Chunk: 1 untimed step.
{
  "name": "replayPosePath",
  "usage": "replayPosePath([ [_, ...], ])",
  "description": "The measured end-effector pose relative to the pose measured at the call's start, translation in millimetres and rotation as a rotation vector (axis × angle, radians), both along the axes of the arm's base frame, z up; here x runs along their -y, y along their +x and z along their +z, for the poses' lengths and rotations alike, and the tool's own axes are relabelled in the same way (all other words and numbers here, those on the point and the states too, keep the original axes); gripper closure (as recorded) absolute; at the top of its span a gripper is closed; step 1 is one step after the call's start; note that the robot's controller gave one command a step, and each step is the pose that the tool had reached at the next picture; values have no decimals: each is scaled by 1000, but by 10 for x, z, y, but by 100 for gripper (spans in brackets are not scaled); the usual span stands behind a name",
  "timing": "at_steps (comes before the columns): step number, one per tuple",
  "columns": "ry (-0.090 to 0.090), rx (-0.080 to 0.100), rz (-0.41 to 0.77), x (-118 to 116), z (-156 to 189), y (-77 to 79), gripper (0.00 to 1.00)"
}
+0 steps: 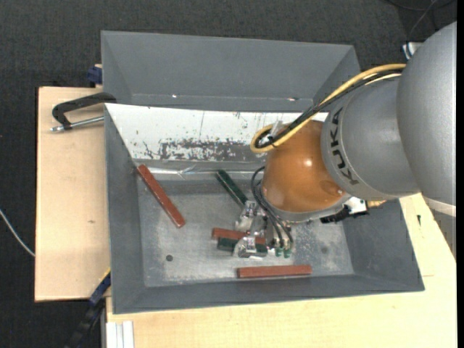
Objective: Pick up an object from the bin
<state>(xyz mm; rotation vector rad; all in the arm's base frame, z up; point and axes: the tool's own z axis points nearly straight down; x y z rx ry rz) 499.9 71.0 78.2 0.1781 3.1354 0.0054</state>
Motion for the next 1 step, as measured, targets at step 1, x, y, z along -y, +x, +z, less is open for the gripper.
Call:
replayPosePath([
  [1, -2, -6, 0, 6, 152, -26, 100],
])
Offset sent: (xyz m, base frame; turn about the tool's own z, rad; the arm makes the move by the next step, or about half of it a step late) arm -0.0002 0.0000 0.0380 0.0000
